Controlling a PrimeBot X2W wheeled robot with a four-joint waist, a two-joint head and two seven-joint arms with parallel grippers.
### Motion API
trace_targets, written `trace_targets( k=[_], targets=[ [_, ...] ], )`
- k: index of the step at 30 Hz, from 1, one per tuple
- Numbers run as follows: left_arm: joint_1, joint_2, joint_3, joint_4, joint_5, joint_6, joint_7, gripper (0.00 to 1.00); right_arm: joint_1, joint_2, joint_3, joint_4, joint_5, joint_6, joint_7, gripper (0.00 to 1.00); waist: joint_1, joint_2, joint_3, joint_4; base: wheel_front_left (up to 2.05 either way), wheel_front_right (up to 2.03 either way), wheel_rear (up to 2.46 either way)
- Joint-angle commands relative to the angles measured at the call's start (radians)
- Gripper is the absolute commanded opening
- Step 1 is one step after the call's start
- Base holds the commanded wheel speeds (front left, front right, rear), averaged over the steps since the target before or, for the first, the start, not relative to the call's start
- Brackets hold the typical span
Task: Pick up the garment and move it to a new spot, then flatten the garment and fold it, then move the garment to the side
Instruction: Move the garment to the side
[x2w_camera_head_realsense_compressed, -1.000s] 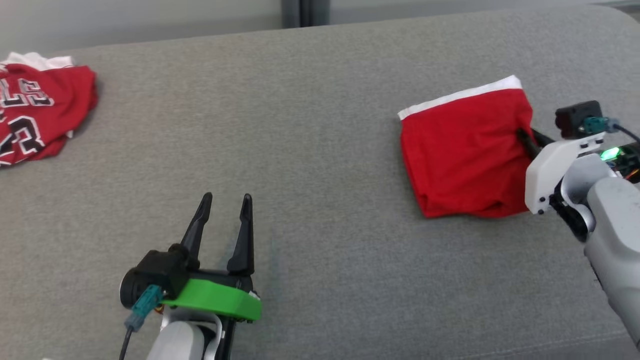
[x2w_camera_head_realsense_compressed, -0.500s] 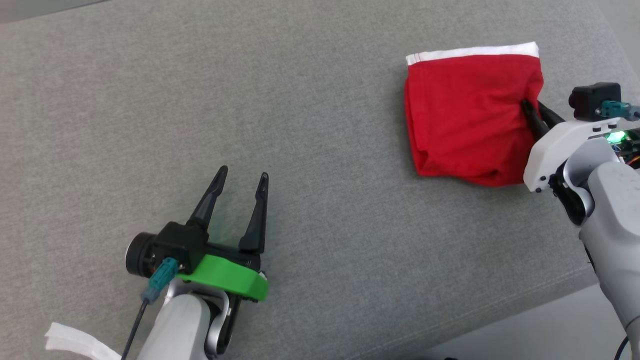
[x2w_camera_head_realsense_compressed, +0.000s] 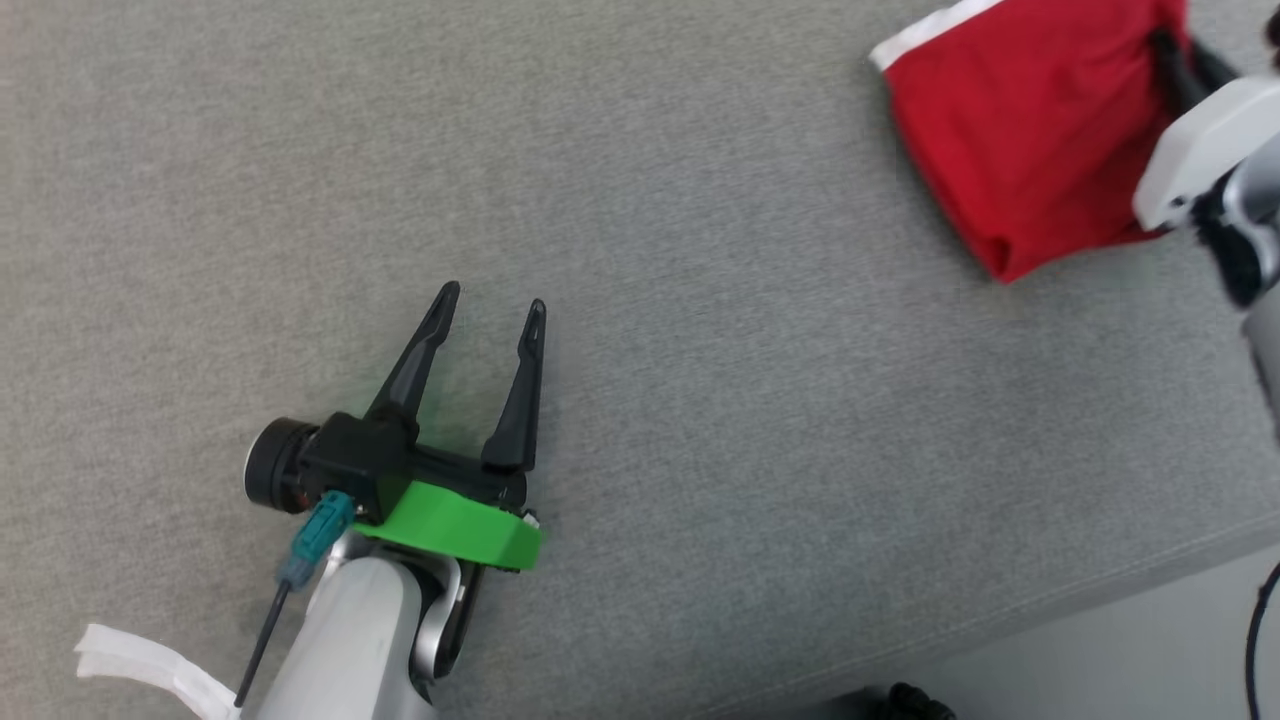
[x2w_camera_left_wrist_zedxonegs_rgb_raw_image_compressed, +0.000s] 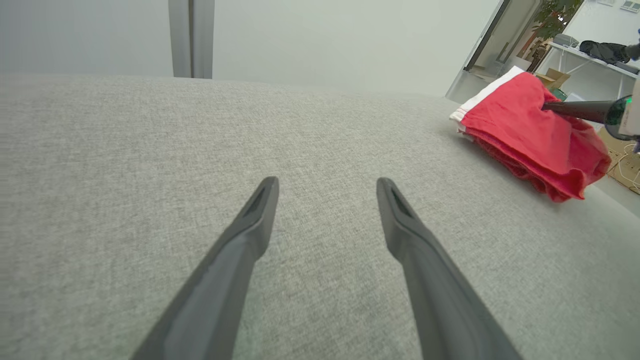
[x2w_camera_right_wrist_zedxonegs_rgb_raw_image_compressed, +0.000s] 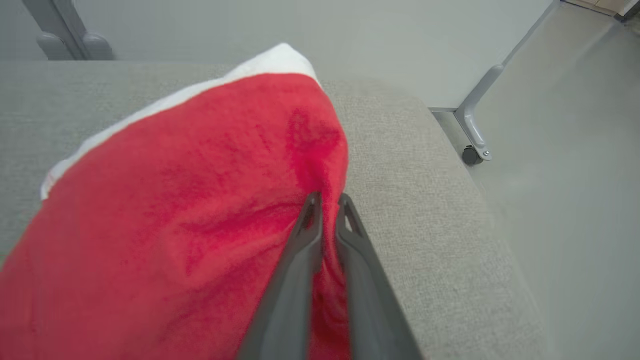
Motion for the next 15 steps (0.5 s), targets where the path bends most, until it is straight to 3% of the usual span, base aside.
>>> trace_targets(
  k=[1,11,12,13,14,15],
  targets=[
    [-0.016,0.006,-0.002,-0.009,0.005,-0.004,0.0,1.0,-0.033,-0.026,-0.023,0.027,-0.008,-0.001,-0.015,0.0,0.0,-0.0001,0.043,0.044,0.0,0.0,0.0],
    [-0.002,0.01,0.0,-0.064,0.017,0.003,0.0,1.0,-0.144,-0.151,-0.111,0.188,-0.083,-0.001,-0.082,0.0,0.0,-0.0001,0.086,0.097,0.0,0.0,0.0],
    [0.002,0.01,0.0,-0.066,0.017,0.003,0.0,1.0,-0.151,-0.157,-0.116,0.201,-0.092,-0.001,-0.091,0.34,0.0,-0.0001,0.086,0.097,0.0,0.0,0.0],
    [0.005,0.009,0.0,-0.066,0.018,0.003,0.0,1.0,-0.158,-0.161,-0.123,0.209,-0.1,-0.001,-0.108,0.53,0.0,-0.0001,0.085,0.097,0.0,0.0,0.0],
    [0.007,0.009,0.0,-0.065,0.018,0.004,0.0,1.0,-0.167,-0.166,-0.135,0.217,-0.107,-0.001,-0.131,1.0,0.0,-0.0001,0.084,0.097,0.0,0.0,0.0],
    [0.009,0.008,0.0,-0.064,0.018,0.005,0.0,1.0,-0.167,-0.161,-0.143,0.222,-0.119,-0.001,-0.146,1.0,0.0,-0.0001,0.081,0.095,0.0,0.0,0.0]
  ],
)
